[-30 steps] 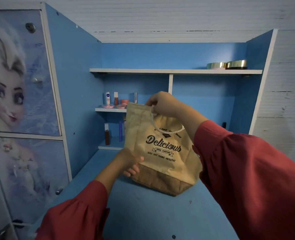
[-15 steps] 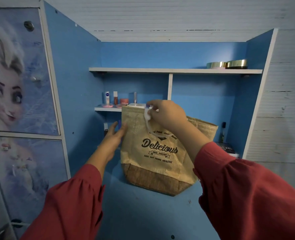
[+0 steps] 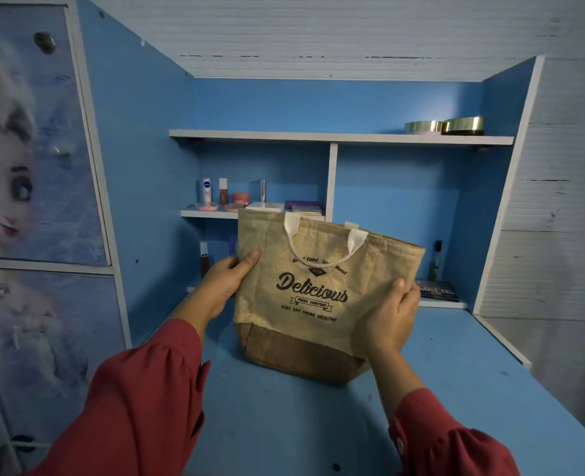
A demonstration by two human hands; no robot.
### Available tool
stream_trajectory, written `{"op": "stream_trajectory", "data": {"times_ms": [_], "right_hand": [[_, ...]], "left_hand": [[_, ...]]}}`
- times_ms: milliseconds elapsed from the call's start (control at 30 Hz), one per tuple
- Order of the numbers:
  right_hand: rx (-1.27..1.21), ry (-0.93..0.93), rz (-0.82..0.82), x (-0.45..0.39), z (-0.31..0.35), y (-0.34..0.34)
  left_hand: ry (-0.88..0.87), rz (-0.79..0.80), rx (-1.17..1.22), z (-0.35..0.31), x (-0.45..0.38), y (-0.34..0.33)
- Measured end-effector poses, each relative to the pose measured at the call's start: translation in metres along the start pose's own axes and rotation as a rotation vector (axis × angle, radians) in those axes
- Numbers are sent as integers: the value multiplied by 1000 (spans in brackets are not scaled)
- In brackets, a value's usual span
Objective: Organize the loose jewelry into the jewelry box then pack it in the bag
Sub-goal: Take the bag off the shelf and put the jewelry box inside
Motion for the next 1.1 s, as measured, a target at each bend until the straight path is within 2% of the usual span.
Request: {"op": "stream_trajectory", "data": {"times_ms": [67, 167, 300, 533, 767, 967, 1100], "right_hand": [[-48, -41, 37, -2, -5, -2], [-134, -50, 102, -10, 5, -8], [-171, 19, 172, -20, 26, -18], [-228, 106, 219, -56, 61, -25], [-198, 3, 382, -72, 29, -24], [-249, -131, 396, -62, 7, -11], [-220, -233, 416, -54, -19, -7]], "left_hand": [[1, -13, -31, 5, -1, 0], [-17, -115, -51, 10, -2, 2], [-21, -235, 0, 12, -1, -3], [-129, -295, 83, -8, -6, -13], [21, -200, 40, 7, -5, -22], [60, -133, -49, 21, 0, -15], [291, -26, -11, 43, 6, -17]]}}
Point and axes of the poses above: each hand's wrist, its own x-axis away from the middle knuckle, its own y-axis out of the back of the hand, z = x × y, the point moved 3 cm from there along -x, towards the middle knuckle, and after that the axes turned 1 degree about -y, right-handed, at the moved point
